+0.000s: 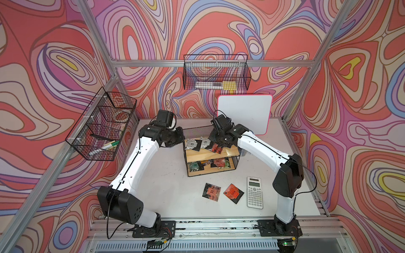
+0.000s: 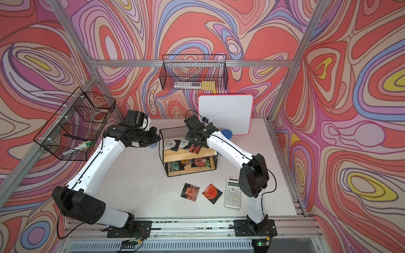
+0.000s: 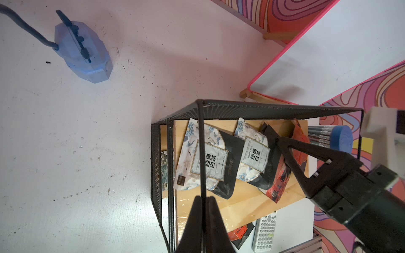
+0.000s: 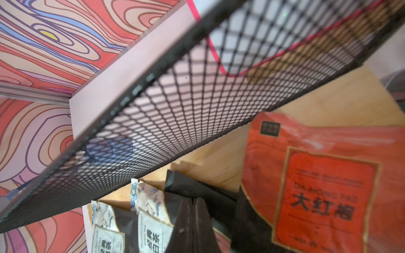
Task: Remove the tea bags from the shelf
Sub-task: Pick up the tea bag from the shelf.
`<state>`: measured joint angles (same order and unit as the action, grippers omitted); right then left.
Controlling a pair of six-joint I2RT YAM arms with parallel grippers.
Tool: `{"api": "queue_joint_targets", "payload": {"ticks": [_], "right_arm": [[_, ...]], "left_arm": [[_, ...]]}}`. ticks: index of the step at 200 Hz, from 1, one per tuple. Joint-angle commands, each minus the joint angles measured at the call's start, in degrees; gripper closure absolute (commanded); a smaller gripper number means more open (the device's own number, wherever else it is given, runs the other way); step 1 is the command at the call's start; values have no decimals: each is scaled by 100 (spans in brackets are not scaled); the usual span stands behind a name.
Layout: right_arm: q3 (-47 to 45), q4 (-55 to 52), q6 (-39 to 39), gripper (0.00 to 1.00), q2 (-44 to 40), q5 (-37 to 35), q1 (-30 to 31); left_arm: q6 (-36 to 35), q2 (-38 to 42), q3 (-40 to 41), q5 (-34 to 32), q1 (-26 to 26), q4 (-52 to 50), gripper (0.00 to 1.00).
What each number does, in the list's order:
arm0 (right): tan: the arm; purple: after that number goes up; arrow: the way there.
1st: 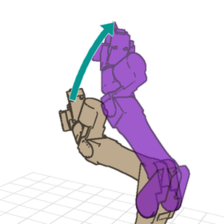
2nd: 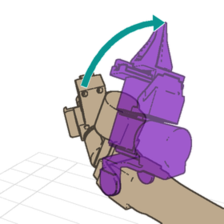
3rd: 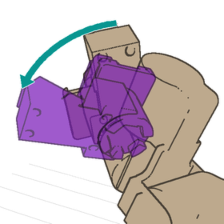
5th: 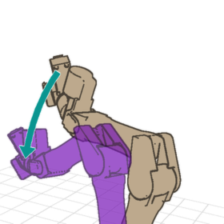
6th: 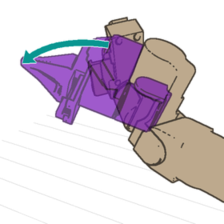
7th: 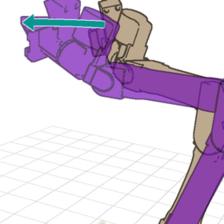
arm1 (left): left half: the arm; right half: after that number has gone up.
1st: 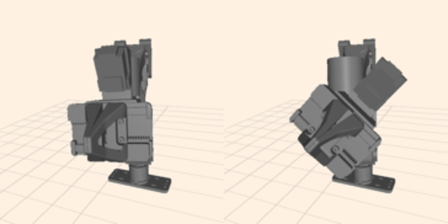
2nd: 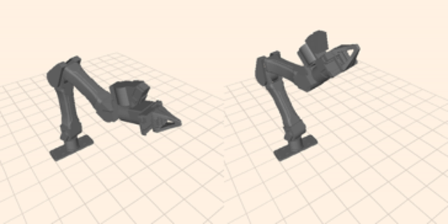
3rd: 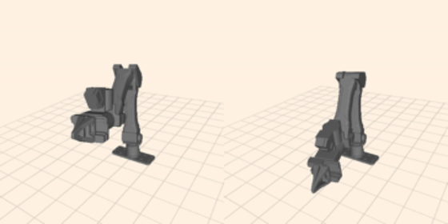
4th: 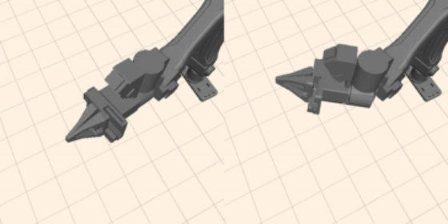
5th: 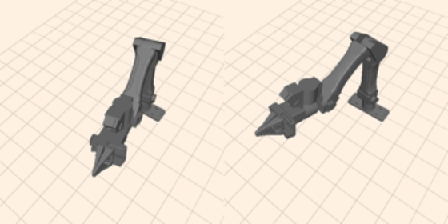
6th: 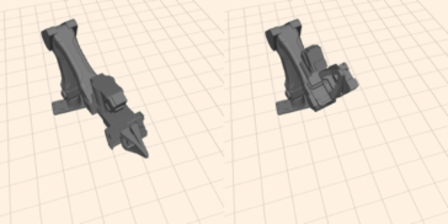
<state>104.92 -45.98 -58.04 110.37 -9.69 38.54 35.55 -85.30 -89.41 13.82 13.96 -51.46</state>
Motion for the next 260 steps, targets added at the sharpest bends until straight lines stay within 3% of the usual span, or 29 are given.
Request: {"api": "queue_joint_targets", "payload": {"ticks": [1, 118, 180, 206, 260], "right_arm": [[45, 10, 47, 100, -339, -174, -28], [481, 3, 359, 100, -664, 88, 35], [351, 192, 686, 100, -1458, 454, 91], [-261, 375, 982, 100, -2160, 945, 116], [-3016, 687, 1005, 100, -4478, 1917, 127]], "left_arm": [[-198, -141, -15, -66, 2, -22, 95], [-218, -180, -15, -69, 2, -21, 96], [-231, -207, -32, -80, 2, -21, 96], [-246, -209, -42, -80, 2, -38, 96], [-260, -189, -33, -82, 2, -57, 96]]}}
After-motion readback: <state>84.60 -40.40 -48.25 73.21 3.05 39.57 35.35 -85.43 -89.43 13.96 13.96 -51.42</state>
